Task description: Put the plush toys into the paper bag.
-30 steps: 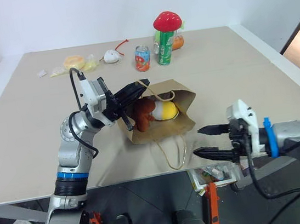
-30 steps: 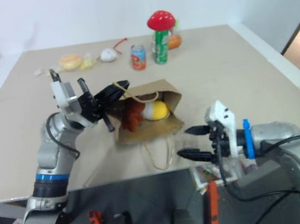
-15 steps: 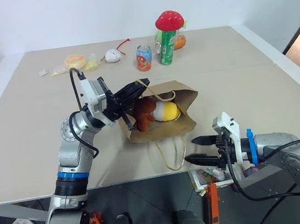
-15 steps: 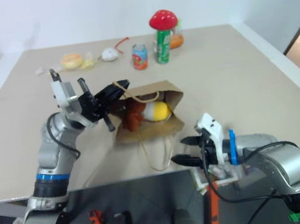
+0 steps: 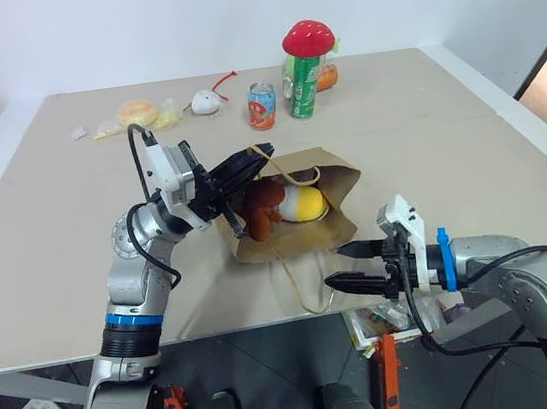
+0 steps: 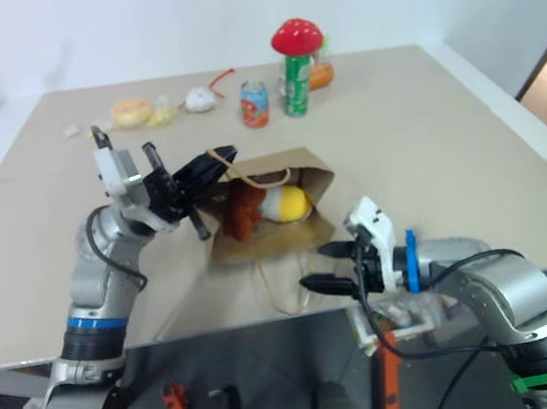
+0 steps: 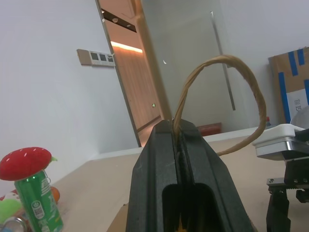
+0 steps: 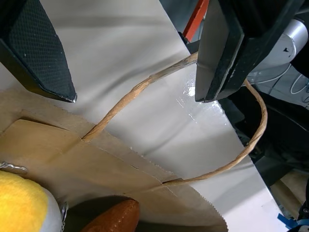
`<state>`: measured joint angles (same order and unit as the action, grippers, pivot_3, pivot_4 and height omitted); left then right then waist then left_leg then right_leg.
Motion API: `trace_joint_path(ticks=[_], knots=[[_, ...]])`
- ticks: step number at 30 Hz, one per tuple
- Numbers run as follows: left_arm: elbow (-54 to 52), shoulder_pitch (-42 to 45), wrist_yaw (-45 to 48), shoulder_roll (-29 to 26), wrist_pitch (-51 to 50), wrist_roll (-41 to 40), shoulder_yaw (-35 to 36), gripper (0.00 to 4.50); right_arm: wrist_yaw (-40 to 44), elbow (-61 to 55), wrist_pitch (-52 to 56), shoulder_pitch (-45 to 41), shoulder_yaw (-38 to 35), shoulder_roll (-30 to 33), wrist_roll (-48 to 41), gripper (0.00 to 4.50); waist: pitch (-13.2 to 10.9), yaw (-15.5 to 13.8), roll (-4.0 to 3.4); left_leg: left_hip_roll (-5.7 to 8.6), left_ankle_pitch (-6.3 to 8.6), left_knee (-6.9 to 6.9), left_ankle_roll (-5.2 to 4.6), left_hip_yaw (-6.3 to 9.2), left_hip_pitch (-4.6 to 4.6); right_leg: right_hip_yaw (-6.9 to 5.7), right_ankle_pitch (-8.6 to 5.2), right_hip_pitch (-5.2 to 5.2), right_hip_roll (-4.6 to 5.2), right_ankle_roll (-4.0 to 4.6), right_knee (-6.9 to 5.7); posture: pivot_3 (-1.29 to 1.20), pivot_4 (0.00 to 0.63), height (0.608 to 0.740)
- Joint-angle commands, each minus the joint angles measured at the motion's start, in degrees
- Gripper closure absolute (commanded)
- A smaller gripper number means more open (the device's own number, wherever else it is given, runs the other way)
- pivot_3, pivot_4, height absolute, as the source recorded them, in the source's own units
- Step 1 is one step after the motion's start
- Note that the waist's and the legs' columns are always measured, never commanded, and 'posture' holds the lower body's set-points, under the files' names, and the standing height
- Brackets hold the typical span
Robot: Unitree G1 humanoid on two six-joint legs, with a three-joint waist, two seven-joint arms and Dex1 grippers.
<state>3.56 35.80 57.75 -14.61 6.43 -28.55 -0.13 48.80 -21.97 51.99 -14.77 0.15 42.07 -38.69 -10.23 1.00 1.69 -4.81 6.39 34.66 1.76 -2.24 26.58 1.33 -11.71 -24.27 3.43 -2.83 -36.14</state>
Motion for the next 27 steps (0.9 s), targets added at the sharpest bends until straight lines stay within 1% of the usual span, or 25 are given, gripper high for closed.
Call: trace_joint_path(ticks=[1,2,7,8,27], knots=[[-1.8,0.7,-0.3,-0.1,1.2,0.1,0.6,4.5,0.1,-0.8,-0.1,-0.9,0.2,-0.9,-0.8,1.06,0.0,0.0,0.0,0.0,0.0,0.0,0.0,0.0,0.0,0.0,-0.01,0.0,0.0,-0.01,0.0,0.0,0.15,0.74],[-1.8,0.7,-0.3,-0.1,1.2,0.0,0.6,4.5,0.0,-0.8,-0.1,-1.0,0.2,-1.0,-0.8,1.63,0.0,0.0,0.0,0.0,0.0,0.0,0.0,0.0,0.01,0.0,-0.01,0.0,0.0,-0.02,0.0,0.0,0.15,0.74],[-1.8,0.7,-0.3,-0.1,1.2,0.1,0.6,4.5,0.0,-0.7,-0.1,-1.0,0.3,-1.0,-0.7,4.12,0.0,0.0,0.0,0.01,0.0,0.01,0.0,0.0,0.01,0.0,0.0,0.01,0.01,-0.01,0.0,0.0,0.15,0.74],[-1.8,0.7,-0.3,-0.1,1.2,0.1,0.6,4.5,0.0,-0.7,-0.1,-1.0,0.3,-1.0,-0.7,4.43,0.0,0.0,0.0,0.01,0.0,0.01,0.0,0.0,0.01,0.0,0.0,0.01,0.01,0.0,0.0,0.0,0.15,0.74],[-1.8,0.7,-0.3,-0.1,1.2,0.1,0.6,4.5,0.0,-0.7,-0.1,-1.0,0.3,-1.0,-0.7,4.43,0.0,0.0,0.0,0.01,0.0,0.01,0.0,0.0,0.01,0.0,0.01,0.01,0.0,0.0,0.0,0.0,0.15,0.74]])
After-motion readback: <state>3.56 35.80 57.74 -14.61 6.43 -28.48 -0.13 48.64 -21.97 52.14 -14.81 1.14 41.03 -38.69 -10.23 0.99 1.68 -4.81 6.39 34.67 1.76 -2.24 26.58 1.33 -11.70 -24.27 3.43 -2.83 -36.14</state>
